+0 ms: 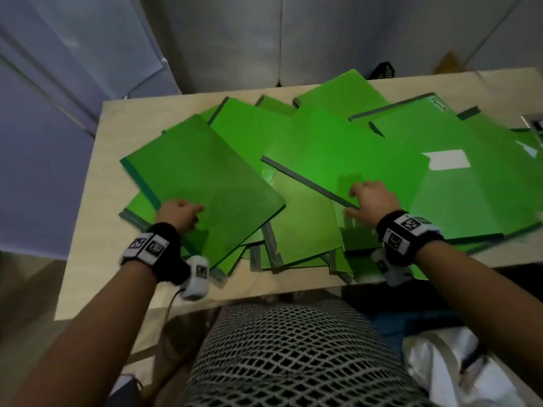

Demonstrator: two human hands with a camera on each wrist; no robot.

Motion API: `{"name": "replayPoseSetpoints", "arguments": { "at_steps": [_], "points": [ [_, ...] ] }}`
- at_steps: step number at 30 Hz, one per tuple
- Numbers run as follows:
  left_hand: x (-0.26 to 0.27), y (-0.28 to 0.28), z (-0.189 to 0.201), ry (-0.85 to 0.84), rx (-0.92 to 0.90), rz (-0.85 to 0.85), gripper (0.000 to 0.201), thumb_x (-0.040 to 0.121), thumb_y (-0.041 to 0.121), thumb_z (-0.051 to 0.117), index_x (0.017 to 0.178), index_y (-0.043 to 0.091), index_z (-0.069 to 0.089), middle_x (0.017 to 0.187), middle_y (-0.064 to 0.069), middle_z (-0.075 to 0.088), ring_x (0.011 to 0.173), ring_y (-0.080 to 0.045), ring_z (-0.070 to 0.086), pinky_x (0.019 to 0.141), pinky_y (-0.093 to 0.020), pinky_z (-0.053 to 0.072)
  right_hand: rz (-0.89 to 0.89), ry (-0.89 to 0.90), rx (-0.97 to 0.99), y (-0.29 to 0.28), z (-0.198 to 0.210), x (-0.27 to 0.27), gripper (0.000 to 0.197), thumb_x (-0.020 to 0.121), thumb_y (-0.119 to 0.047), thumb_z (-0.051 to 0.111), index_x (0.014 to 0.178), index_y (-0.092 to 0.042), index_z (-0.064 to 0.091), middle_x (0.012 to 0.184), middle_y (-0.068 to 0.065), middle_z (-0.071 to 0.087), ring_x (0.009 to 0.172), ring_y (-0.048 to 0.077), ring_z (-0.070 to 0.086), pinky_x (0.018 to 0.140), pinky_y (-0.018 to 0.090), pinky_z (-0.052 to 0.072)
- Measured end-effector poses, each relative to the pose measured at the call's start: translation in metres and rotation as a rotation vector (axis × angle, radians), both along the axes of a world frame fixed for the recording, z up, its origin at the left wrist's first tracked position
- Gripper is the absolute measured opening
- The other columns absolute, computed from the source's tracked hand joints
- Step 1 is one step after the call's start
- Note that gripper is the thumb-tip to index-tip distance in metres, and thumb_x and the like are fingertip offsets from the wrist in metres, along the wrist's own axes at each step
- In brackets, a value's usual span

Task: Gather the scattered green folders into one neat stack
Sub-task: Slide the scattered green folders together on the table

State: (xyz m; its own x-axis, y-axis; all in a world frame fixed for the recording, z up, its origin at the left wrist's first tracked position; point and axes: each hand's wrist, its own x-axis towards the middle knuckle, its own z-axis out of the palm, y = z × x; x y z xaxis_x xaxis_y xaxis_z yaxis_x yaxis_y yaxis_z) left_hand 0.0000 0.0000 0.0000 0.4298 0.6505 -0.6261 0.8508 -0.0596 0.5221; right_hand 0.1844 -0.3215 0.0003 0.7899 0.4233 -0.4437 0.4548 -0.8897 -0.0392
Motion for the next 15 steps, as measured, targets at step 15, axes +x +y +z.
{"name": "replayPoseSetpoints", "arguments": {
  "at_steps": [15],
  "points": [
    [-0.005, 0.007, -0.033, 0.181, -0.019, 0.354, 0.070, 0.076, 0.028, 0.079, 0.127, -0.007, 0.046, 0.130, -0.018, 0.058, 0.109, -0.032, 0.059, 0.093, -0.036, 0.047, 0.096, 0.070, -0.289, -0.004, -0.020, 0.027, 0.048, 0.089, -0.033, 0.066, 0.121, -0.002, 0.047, 0.116, 0.016, 0.062, 0.104, 0.032, 0.062, 0.080, 0.036, 0.049]
  ]
}}
